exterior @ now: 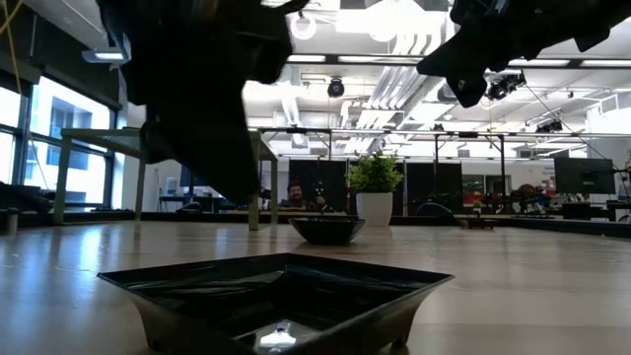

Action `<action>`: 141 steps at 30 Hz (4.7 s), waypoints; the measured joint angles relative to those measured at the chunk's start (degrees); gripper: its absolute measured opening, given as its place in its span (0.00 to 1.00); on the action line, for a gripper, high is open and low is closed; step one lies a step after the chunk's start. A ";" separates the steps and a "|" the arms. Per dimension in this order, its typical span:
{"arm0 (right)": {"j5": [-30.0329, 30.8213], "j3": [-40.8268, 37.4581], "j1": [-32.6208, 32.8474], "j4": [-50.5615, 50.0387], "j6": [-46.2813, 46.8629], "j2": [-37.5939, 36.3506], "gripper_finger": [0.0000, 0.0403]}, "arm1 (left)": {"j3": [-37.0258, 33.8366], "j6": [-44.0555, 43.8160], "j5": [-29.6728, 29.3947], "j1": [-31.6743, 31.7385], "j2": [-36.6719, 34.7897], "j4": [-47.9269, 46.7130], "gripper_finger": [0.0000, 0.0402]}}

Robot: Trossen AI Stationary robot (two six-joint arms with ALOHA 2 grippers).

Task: Pick & Place Mini shaped plates
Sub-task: Stack the black square plate on top of the black square plate on the shelf

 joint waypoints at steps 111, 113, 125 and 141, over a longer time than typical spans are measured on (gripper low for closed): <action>12.64 0.00 0.00 0.75 9.39 -1.14 0.01 | -27.08 13.43 21.65 75.47 -76.90 -25.38 0.00; 12.75 0.00 0.00 0.75 9.70 -1.14 0.01 | -28.82 13.35 24.72 78.75 -77.27 -23.22 0.00; 12.82 0.00 0.00 0.75 11.04 -1.14 0.01 | -32.51 14.44 32.98 91.20 -76.80 -20.19 0.00; 13.95 0.00 0.00 0.75 10.60 -1.14 0.00 | -32.51 7.53 31.68 92.91 -76.78 -20.46 0.00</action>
